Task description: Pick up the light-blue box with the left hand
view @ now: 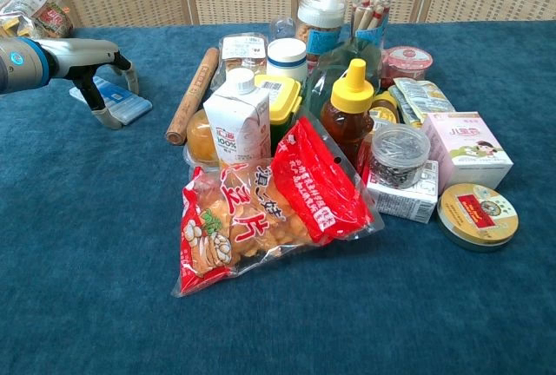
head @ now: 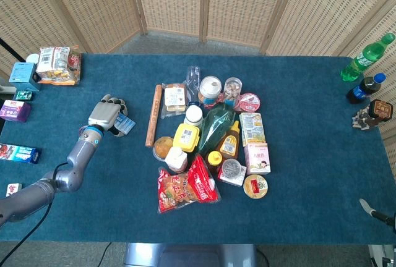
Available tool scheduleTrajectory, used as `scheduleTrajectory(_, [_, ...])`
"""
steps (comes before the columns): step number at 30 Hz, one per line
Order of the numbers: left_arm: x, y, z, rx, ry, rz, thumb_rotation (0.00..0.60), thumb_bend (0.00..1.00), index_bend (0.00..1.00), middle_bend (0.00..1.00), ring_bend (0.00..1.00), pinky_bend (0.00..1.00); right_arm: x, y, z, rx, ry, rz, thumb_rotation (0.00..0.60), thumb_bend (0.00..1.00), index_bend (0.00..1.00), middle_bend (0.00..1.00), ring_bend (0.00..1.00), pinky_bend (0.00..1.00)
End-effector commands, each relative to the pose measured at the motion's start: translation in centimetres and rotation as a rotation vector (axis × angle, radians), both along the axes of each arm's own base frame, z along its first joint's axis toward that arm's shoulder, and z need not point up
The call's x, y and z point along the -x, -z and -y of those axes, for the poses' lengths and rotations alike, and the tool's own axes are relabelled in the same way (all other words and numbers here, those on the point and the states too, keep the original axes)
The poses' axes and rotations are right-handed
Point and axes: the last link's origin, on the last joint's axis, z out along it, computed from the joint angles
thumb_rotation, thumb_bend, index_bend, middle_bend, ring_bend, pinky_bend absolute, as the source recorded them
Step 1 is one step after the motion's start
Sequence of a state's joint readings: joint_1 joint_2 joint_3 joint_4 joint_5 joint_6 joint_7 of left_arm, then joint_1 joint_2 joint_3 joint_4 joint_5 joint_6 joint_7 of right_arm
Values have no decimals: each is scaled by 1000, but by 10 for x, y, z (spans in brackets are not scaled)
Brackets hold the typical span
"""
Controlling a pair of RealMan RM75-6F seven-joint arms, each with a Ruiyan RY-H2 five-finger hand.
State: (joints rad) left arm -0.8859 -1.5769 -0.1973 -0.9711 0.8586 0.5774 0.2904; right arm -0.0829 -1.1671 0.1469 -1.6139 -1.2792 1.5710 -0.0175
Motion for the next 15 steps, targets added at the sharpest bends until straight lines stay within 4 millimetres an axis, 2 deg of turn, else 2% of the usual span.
scheduleTrajectory(1, [-3, -3, 1, -7, -7, 24, 600, 232, 708, 352, 279, 0, 0, 0, 0, 2, -4, 1, 521, 0, 0, 0, 0, 0])
scheduleTrajectory(8, [-11, -18, 7, -53, -4, 127, 600, 243, 759, 401, 301, 0, -1, 0, 3, 3, -17, 6, 518, 0, 0, 0, 0, 0])
scheduleTrajectory(15, [-17, -43, 19, -106, 11, 274, 600, 247, 801, 423, 327, 0, -1, 4, 6, -5, -29, 18, 515, 0, 0, 0, 0, 0])
